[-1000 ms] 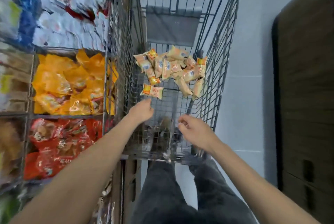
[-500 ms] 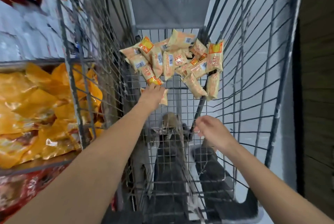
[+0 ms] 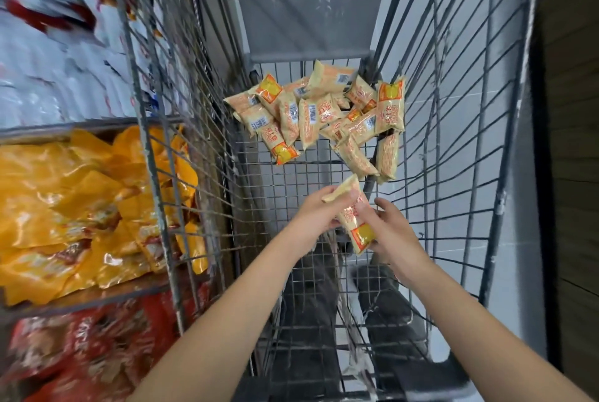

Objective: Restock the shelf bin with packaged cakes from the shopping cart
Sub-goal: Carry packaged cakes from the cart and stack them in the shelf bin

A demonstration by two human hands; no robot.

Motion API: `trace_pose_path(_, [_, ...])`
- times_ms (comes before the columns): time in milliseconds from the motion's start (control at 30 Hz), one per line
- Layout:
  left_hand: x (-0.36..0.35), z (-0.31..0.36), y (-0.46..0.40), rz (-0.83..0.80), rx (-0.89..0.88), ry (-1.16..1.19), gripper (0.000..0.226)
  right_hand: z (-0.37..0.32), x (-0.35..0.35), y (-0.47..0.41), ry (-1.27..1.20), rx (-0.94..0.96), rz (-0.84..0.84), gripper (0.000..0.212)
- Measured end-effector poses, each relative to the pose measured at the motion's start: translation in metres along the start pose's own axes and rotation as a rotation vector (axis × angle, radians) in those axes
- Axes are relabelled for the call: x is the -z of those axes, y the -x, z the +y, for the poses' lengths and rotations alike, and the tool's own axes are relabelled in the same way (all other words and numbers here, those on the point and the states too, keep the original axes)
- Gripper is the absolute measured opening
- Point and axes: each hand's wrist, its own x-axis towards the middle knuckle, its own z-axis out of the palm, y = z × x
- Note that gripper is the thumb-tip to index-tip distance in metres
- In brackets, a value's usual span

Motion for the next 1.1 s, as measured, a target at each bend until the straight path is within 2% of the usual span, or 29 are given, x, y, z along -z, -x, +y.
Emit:
trace_pose_path(67, [0.003,-0.005,0.005,-0.051,0.022,0.100,0.034,0.001,0.006,-0.001,0.048,0.000,-0.012,0.057])
trace_pose_path(133, [0.010,-0.003,0.001,0.015,0.050,0.071,0.037,0.001,0.010,-0.003,0.091,0.004,-0.028,0.037])
trace_pose_path(167, [0.014,-0.002,-0.009,0.120,0.054,0.009,0.038,0.001,0.013,-0.005,0.099,0.005,-0.020,0.027])
trace_pose_path(267, [0.041,0.010,-0.045,0.568,-0.014,-0.173,0.027,0.000,0.014,-0.011,0.137,0.024,0.006,0.012])
trace_pose_path(333, [0.064,0.020,-0.069,0.731,-0.042,-0.227,0.025,-0.001,0.012,-0.012,0.130,0.034,0.020,0.010])
trace_pose_path(467, [0.091,0.027,-0.115,0.775,0.030,-0.209,0.037,0.006,0.009,-0.019,0.145,0.025,0.052,0.007])
trace_pose_path(600, [0.094,0.025,-0.137,0.847,0.016,-0.210,0.047,0.012,0.008,-0.020,0.108,0.022,0.048,0.004])
trace_pose_path(700, [0.082,0.026,-0.130,0.861,0.003,-0.060,0.045,0.013,0.007,-0.019,0.070,0.014,0.062,0.016])
trace_pose_path(800, [0.051,0.018,-0.099,0.911,-0.001,0.193,0.040,0.010,0.005,-0.016,0.063,0.016,0.110,0.030])
trace_pose_path(867, [0.021,0.006,-0.066,0.852,-0.032,0.303,0.032,0.006,0.003,-0.016,0.055,0.006,0.152,0.028])
trace_pose_path(933, [-0.006,-0.011,-0.029,0.608,-0.077,0.311,0.025,0.001,0.001,-0.015,0.012,-0.033,0.161,0.022])
trace_pose_path(1000, [-0.028,-0.024,0.003,0.319,-0.095,0.199,0.020,-0.005,0.002,-0.009,-0.084,-0.049,0.089,0.027])
trace_pose_path(1033, [-0.033,-0.029,0.012,0.222,-0.093,0.154,0.019,-0.007,0.001,-0.010,-0.103,-0.030,0.035,0.031])
trace_pose_path(1100, [-0.041,-0.032,0.024,0.125,-0.089,0.101,0.021,-0.006,0.005,-0.008,-0.076,0.025,-0.037,0.025])
